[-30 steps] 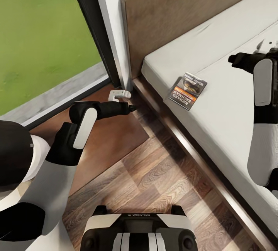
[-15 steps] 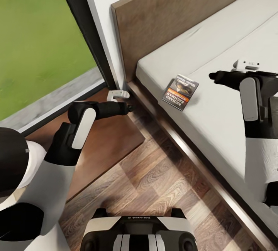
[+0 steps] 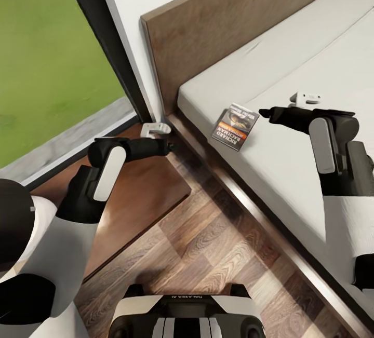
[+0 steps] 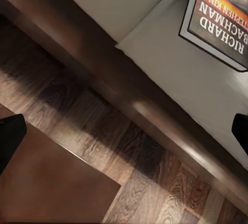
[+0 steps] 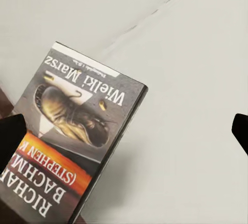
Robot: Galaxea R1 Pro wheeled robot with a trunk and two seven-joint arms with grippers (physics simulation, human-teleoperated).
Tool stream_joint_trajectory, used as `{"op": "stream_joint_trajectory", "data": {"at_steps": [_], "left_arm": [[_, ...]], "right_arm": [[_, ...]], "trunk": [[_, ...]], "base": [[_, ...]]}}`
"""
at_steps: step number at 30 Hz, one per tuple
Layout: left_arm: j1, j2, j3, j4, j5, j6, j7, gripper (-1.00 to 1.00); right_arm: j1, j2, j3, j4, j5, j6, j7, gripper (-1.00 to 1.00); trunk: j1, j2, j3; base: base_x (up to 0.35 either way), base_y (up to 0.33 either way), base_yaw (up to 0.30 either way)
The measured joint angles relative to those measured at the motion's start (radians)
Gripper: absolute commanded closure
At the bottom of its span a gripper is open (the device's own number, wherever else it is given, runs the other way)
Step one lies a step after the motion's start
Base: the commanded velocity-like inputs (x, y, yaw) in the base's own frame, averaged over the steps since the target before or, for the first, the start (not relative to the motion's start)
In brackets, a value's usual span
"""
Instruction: In the bedroom, move the book from the bed onto either nightstand, and place the two sandals side by side next to the bed.
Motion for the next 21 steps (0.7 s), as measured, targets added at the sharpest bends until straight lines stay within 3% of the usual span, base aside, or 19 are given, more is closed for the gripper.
{"op": "stream_joint_trajectory", "data": {"at_steps": [12,21], "left_arm": [[0.026,0.003,0.000,0.000,-0.001,-0.004,0.004,-1.00],[0.039,0.004,0.000,-0.001,-0.001,-0.103,0.009,-1.00]], "right_arm": [[0.054,0.005,0.035,0.005,-0.001,-0.057,0.011,-1.00],[0.084,0.005,0.056,0.006,-0.004,-0.132,0.013,-1.00]], "trunk": [[0.000,0.000,0.003],[0.000,0.000,0.003]], "base": [[0.000,0.000,-0.004],[0.000,0.000,0.000]]}}
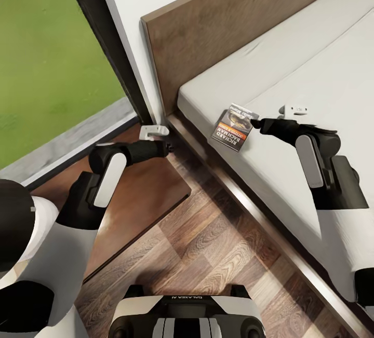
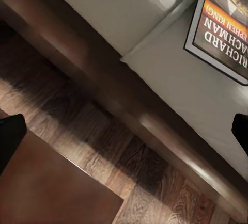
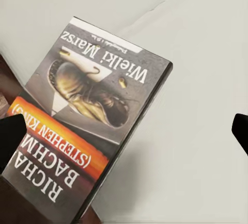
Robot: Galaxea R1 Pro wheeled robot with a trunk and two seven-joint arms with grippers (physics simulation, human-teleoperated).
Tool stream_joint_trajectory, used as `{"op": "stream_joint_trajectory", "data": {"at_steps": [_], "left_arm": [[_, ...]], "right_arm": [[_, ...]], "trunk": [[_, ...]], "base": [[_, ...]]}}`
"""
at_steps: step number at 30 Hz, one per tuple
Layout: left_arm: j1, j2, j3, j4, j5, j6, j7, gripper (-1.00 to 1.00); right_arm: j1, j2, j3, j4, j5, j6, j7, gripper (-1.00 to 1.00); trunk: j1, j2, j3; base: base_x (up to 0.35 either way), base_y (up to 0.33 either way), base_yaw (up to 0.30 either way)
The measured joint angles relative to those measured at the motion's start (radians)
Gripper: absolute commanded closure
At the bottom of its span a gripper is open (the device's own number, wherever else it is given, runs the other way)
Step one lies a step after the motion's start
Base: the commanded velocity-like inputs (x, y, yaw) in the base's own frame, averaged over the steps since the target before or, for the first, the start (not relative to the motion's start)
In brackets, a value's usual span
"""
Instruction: In the bedroom, move the book from the bed onto either nightstand, and place the two sandals side by side next to the bed.
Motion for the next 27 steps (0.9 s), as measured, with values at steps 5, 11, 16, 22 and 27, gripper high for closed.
{"op": "stream_joint_trajectory", "data": {"at_steps": [5,11,16,22,27], "left_arm": [[0.013,0.000,0.003,0.000,-0.007,-0.067,0.051,-1.00],[0.015,0.006,0.006,0.000,-0.008,-0.078,0.065,-1.00],[0.015,0.018,-0.002,-0.004,-0.008,-0.073,0.066,-1.00],[0.015,0.021,-0.004,-0.020,-0.010,-0.067,0.067,-1.00],[0.016,0.029,-0.004,-0.023,-0.010,-0.068,0.066,-1.00]], "right_arm": [[0.046,0.001,0.007,-0.009,-0.002,-0.023,0.005,-1.00],[0.057,0.001,0.007,-0.011,-0.002,-0.056,0.004,-1.00],[0.087,0.001,0.005,-0.011,-0.004,-0.063,0.007,-1.00],[0.118,-0.001,0.003,-0.016,-0.002,-0.064,0.006,-1.00],[0.120,0.000,0.005,-0.018,-0.001,-0.064,0.005,-1.00]], "trunk": [[0.000,0.000,0.001],[0.000,0.000,0.009],[0.000,0.000,0.017],[0.000,0.000,0.027],[0.000,0.000,0.034]], "base": [[0.000,0.000,0.000],[0.000,0.000,-0.004],[0.000,0.000,-0.053],[0.000,0.000,-0.057],[0.000,0.000,-0.055]]}}
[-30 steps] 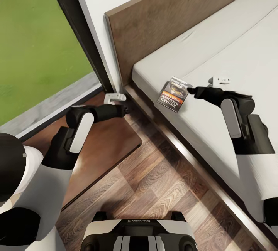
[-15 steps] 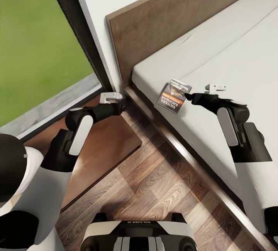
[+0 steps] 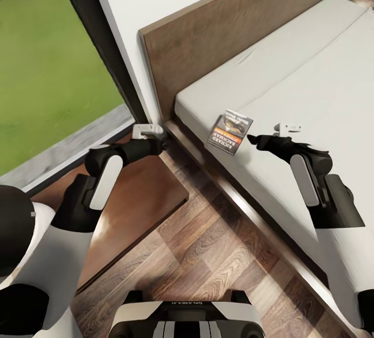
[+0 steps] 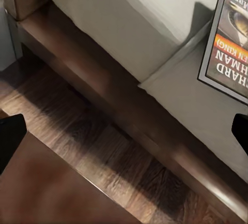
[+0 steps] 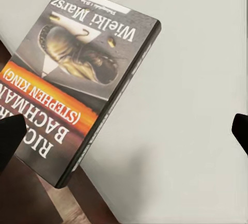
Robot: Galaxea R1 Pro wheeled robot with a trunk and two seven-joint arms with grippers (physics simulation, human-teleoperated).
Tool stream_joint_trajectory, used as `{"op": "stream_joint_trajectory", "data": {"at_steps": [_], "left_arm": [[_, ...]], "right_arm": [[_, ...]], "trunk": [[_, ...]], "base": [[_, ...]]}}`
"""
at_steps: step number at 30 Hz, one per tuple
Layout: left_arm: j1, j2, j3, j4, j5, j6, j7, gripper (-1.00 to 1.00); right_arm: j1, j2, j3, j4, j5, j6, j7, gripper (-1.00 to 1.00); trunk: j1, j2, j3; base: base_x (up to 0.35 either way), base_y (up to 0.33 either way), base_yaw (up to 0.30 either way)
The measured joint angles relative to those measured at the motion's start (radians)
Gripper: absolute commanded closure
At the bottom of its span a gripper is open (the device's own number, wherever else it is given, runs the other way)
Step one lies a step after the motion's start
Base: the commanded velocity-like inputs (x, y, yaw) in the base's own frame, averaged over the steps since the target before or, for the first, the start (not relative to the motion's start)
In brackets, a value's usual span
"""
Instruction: In the bedroom, move the book from the bed onto either nightstand, and place the two sandals side by side next to the bed.
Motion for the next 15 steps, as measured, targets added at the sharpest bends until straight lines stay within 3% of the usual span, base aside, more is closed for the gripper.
{"op": "stream_joint_trajectory", "data": {"at_steps": [15], "left_arm": [[0.017,0.045,0.000,-0.008,0.001,-0.024,-0.004,-1.00]], "right_arm": [[0.000,0.000,0.014,-0.003,0.002,0.001,-0.001,-1.00]], "trunk": [[0.000,0.000,0.024]], "base": [[0.000,0.000,-0.117]]}}
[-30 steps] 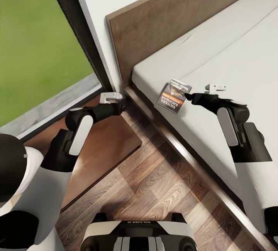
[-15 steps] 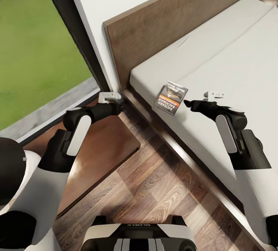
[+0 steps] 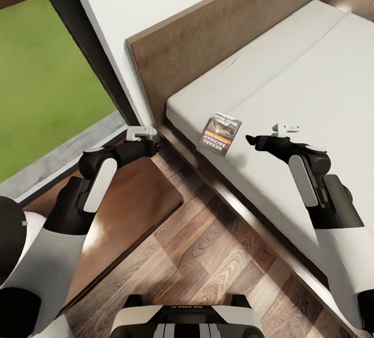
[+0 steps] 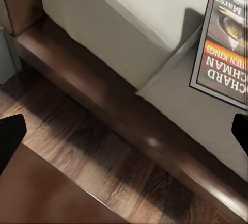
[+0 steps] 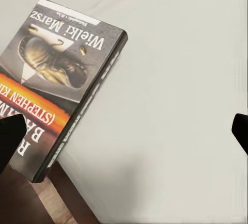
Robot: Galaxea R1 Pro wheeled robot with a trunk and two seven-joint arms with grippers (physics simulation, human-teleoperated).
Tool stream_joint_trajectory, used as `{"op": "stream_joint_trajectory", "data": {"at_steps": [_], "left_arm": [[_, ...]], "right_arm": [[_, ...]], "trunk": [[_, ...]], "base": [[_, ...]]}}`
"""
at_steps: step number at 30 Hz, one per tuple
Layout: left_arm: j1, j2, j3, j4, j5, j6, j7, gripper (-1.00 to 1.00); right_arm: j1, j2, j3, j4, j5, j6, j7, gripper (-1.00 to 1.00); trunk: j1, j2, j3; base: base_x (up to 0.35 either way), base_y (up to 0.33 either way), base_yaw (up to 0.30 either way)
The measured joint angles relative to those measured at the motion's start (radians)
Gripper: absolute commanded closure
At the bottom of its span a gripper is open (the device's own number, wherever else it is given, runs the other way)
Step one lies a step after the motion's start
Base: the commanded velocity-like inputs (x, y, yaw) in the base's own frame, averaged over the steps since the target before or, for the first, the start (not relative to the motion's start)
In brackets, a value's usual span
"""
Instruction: In the bedroom, move the book from the bed onto either nightstand, and place the two sandals side by side next to the bed.
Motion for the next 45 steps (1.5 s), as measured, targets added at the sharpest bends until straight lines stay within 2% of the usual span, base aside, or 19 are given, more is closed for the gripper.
{"op": "stream_joint_trajectory", "data": {"at_steps": [7,10,12,18,27,32,40,45], "left_arm": [[0.062,0.006,0.000,0.008,0.001,-0.021,0.000,-1.00],[0.084,0.007,-0.001,0.010,0.000,-0.062,-0.001,-1.00],[0.104,0.007,-0.002,0.029,0.000,-0.115,-0.001,-1.00],[0.116,0.006,-0.002,0.060,0.000,-0.138,-0.001,-1.00],[0.128,0.007,-0.002,0.058,-0.002,-0.140,0.000,-1.00],[0.129,0.010,-0.003,0.060,-0.016,-0.140,0.000,-1.00],[0.129,0.011,-0.001,0.060,-0.041,-0.139,-0.001,-1.00],[0.129,0.010,-0.001,0.059,-0.042,-0.140,-0.002,-1.00]], "right_arm": [[0.000,0.000,0.072,0.000,0.001,-0.009,0.000,-1.00],[0.000,0.000,0.090,0.001,0.001,-0.021,0.000,-1.00],[0.000,0.000,0.104,0.001,0.001,-0.032,0.001,-1.00],[0.000,0.000,0.110,0.002,0.002,-0.036,0.001,-1.00],[0.000,0.000,0.110,0.005,0.002,-0.037,0.000,-1.00],[0.000,0.001,0.112,0.010,0.003,-0.038,-0.001,-1.00],[0.000,0.012,0.177,0.015,0.010,-0.047,-0.012,-1.00],[0.000,0.016,0.193,0.015,0.012,-0.048,-0.013,-1.00]], "trunk": [[0.000,0.000,0.011],[0.000,0.000,0.016],[0.000,0.000,0.019],[0.000,0.000,0.028],[0.000,0.000,0.042],[0.000,0.000,0.045],[0.000,0.000,0.046],[0.000,0.000,0.049]], "base": [[0.000,0.000,-0.157],[0.000,0.000,-0.161],[0.000,0.000,-0.168],[0.000,0.000,-0.170],[0.000,0.000,-0.128],[0.000,0.000,-0.015],[0.000,0.000,0.120],[0.000,0.000,0.156]]}}
